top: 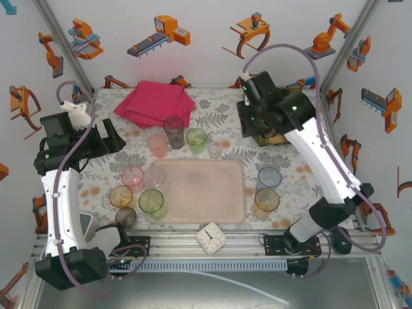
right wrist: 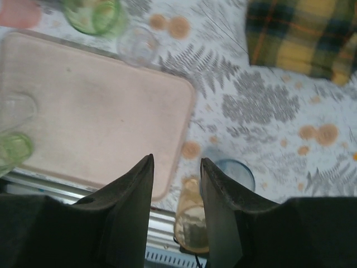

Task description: Place the glasses into the tray

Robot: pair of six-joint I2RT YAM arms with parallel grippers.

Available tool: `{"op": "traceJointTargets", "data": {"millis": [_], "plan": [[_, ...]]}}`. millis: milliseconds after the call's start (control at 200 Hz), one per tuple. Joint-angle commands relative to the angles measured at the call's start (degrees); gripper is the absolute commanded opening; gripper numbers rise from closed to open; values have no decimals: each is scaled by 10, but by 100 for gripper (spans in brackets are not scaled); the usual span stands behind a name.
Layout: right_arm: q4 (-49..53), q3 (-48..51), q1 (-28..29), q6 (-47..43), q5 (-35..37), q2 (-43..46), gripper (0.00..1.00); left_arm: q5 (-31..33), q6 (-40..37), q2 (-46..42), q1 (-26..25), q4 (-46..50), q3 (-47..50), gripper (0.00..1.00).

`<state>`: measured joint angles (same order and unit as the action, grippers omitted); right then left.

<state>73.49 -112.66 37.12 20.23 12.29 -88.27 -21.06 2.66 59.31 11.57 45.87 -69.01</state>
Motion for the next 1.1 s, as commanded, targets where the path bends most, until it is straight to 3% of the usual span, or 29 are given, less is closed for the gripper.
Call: {"op": "traceJointTargets", "data": {"millis": [0,310,641,1092], "plan": [[24,90,-40,32,6,37,39,-18,-14,-12,-8,1,-1,97],[-20,314,-167,53,-41,177,40,-21,-16,-16,-22,8,-8,97],[-42,417,-210,57,-72,231,40,-24,-15,-14,-30,7,-3,97],[-101,497,-254,48,-113,231,38,-35,-15,-20,-33,7,7,97]]}}
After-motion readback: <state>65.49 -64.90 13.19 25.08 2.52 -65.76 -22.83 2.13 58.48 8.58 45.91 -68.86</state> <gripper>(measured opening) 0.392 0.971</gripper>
